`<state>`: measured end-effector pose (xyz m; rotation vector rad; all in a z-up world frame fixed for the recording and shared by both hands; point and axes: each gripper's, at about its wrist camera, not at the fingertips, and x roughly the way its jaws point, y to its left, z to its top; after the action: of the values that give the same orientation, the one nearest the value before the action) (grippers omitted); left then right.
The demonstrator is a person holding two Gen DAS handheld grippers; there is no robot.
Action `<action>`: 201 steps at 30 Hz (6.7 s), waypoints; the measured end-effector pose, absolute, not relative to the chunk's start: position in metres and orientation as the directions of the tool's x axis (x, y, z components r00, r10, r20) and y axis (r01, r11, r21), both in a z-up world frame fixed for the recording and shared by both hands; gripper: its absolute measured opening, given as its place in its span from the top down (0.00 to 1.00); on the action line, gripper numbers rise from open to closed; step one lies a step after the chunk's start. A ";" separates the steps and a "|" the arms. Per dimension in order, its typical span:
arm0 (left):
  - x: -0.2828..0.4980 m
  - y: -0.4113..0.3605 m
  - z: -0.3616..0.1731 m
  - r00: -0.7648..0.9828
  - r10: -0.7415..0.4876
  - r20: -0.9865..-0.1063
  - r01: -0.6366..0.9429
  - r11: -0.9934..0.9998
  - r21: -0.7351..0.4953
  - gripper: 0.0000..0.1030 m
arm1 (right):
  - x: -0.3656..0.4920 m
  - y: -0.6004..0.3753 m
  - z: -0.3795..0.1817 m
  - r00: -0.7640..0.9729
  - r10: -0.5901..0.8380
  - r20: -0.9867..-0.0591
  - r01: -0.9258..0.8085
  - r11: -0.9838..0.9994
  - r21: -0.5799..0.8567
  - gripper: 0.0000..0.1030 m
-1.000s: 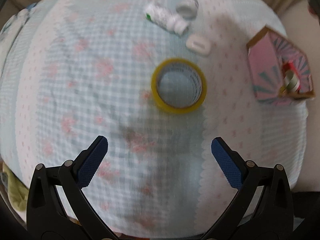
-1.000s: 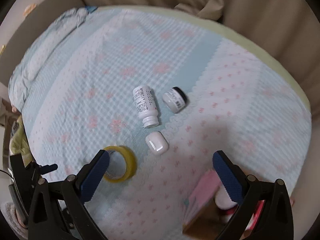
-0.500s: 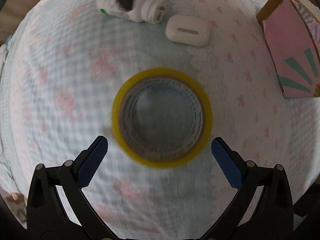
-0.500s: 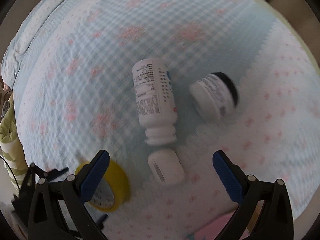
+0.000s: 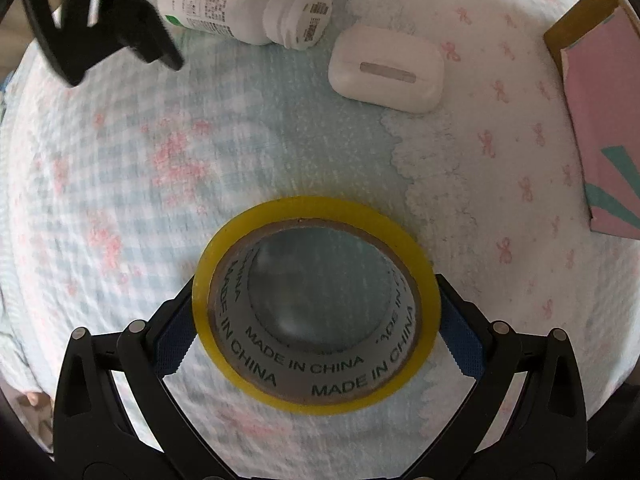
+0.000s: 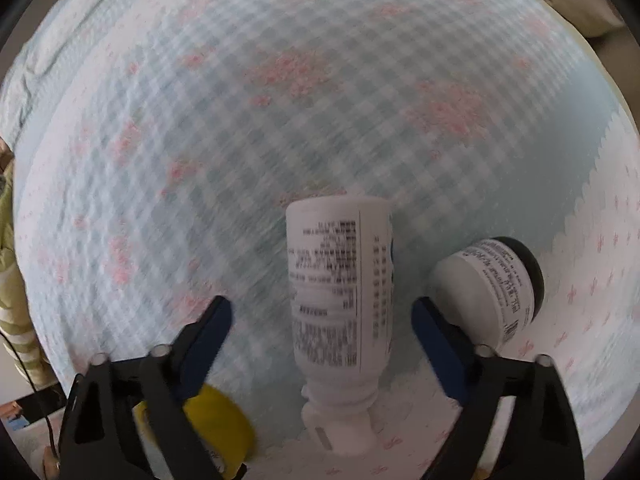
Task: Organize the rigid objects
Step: 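Grasp yellow tape roll with left tool while right tool grasps white pill bottle, then lift tape roll and pill bottle and carry both over the cardboard box, then lower both items into the box and open both tools, then move left tool to black-lidded jar while right tool reaches white earbud case, then grasp black-lidded jar with left tool while right tool grasps white earbud case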
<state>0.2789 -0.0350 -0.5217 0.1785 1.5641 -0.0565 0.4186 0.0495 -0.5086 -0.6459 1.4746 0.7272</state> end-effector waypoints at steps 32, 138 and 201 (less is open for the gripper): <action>0.276 0.007 -0.468 0.145 0.028 -0.989 0.078 0.996 0.040 0.06 | 0.418 0.049 -0.492 -0.026 0.026 -0.999 -0.741 0.671 0.036 0.55; 0.311 -0.278 -0.254 0.213 -0.231 -0.949 0.418 0.900 -0.126 0.00 | 0.243 -0.493 -0.286 0.317 0.158 -0.935 0.060 0.981 0.186 0.00; 0.502 -0.001 -0.501 0.072 -0.230 -0.971 0.464 0.869 -0.171 0.11 | 0.294 -0.053 -0.509 0.483 -0.160 -0.861 0.400 0.915 0.055 0.05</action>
<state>0.5018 -0.0014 -0.5009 0.2021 1.4065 -0.5261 0.2937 -0.0530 -0.5085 0.2632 1.0125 -0.3461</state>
